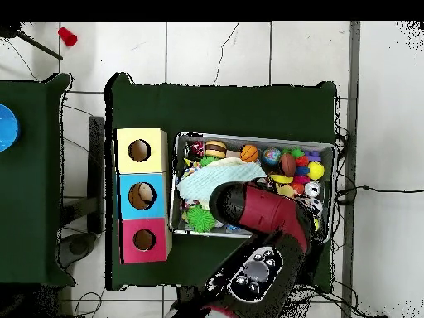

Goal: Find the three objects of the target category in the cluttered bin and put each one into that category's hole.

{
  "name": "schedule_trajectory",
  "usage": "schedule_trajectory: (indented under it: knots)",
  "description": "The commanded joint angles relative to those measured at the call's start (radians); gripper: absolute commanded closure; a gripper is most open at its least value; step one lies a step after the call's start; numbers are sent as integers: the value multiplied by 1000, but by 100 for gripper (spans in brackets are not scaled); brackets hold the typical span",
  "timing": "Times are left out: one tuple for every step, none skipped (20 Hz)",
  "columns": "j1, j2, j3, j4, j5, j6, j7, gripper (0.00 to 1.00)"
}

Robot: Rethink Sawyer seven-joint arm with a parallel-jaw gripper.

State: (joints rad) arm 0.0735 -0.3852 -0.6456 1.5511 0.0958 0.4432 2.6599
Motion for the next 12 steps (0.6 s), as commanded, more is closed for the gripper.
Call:
schedule_trajectory:
  knots:
    - [39, -85, 15, 51, 22, 168, 110, 100]
    - [50, -90, 16, 57, 26, 178, 120, 100]
    - [63, -99, 18, 67, 32, 193, 131, 100]
    - [73, -111, 26, 79, 40, 211, 139, 100]
    - [86, -121, 32, 94, 50, 221, 151, 100]
    - [92, -133, 44, 108, 61, 227, 160, 100]
    - [99, -141, 54, 121, 72, 228, 170, 100]
    - [106, -150, 63, 135, 83, 230, 181, 100]
    - [113, -158, 74, 150, 97, 228, 192, 100]
    - [117, -161, 84, 163, 112, 224, 203, 100]
    - [127, -163, 89, 174, 126, 221, 214, 100]
    - [136, -163, 95, 185, 144, 221, 228, 100]
